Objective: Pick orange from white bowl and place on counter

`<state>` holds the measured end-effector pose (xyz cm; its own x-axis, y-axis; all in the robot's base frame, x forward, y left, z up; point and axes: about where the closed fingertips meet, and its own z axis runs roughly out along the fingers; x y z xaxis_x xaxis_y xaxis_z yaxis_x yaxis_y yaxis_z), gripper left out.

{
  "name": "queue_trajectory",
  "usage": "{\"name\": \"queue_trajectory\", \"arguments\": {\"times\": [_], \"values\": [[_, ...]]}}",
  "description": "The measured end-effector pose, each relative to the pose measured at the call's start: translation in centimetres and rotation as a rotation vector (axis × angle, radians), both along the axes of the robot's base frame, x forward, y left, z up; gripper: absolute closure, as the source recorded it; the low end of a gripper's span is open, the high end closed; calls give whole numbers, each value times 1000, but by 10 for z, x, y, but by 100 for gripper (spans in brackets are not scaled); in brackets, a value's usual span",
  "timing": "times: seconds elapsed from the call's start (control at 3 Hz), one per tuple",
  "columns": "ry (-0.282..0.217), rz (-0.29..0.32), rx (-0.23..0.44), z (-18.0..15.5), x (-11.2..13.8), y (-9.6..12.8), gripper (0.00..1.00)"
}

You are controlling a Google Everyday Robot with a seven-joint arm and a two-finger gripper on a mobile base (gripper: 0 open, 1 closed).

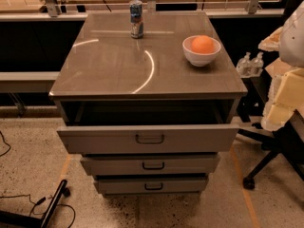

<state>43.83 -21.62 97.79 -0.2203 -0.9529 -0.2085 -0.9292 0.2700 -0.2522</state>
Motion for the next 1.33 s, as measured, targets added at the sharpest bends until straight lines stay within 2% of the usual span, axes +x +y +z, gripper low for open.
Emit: {"name": "queue_trajectory", "arguments": {"times": [0.33,0.67,1.0,1.33], "values": [[0,0,0,0,0,0,0],[-28,39,16,8,22,9,0],[-56,75,74,11,60,28,0],[-81,84,166,11,101,45,0]]}}
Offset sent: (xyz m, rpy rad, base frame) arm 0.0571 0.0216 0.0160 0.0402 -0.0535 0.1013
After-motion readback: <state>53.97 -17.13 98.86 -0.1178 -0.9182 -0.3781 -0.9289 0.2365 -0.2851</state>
